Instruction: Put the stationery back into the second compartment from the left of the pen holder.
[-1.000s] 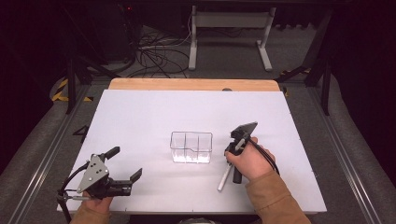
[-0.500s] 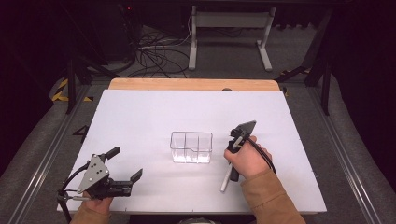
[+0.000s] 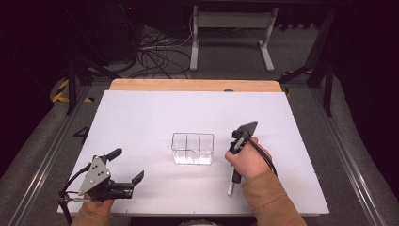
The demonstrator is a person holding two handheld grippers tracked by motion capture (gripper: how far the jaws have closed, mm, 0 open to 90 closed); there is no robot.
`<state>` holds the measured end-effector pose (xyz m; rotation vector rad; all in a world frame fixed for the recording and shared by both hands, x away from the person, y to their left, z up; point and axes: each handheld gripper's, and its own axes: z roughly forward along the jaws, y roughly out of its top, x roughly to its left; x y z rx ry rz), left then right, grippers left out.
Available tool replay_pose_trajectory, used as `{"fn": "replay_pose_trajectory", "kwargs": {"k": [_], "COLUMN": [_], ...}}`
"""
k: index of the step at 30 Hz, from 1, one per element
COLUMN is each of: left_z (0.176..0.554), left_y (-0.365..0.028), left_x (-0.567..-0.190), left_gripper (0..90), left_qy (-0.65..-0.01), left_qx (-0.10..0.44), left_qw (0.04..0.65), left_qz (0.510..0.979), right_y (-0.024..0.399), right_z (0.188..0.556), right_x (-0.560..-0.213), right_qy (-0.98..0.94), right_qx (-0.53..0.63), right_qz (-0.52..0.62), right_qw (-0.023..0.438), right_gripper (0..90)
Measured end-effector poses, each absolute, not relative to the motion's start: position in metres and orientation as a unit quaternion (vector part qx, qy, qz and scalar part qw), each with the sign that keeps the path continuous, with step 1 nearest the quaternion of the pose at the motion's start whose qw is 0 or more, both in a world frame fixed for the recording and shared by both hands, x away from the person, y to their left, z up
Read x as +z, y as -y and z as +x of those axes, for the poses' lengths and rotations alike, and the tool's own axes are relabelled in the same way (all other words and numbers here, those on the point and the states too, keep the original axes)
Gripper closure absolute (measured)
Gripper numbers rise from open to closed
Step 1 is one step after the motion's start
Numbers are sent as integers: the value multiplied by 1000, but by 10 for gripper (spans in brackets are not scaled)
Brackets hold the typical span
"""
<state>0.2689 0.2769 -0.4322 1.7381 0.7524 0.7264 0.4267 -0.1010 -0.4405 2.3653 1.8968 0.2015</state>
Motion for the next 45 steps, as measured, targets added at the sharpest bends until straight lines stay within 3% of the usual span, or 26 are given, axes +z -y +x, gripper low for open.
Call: {"fn": "replay_pose_trajectory", "kwargs": {"k": [11, 25, 33, 45], "left_z": [270, 270, 270, 270], "left_y": [-277, -277, -277, -277], "left_x": [-433, -433, -433, -433], "left_gripper": [12, 12, 12, 12], "left_qy": [-315, -316, -316, -316], "left_qx": [303, 303, 304, 305], "left_qw": [528, 528, 527, 528], "left_qz": [728, 728, 728, 727], "right_y": [109, 129, 136, 141], "right_z": [420, 399, 388, 379], "right_x": [-419, -372, -356, -340], "right_qy": [-627, -663, -698, -737], "right_qx": [121, 275, 365, 484], "right_qz": [768, 686, 598, 447], "right_qw": [58, 120, 149, 150], "right_gripper": [787, 789, 789, 790]}}
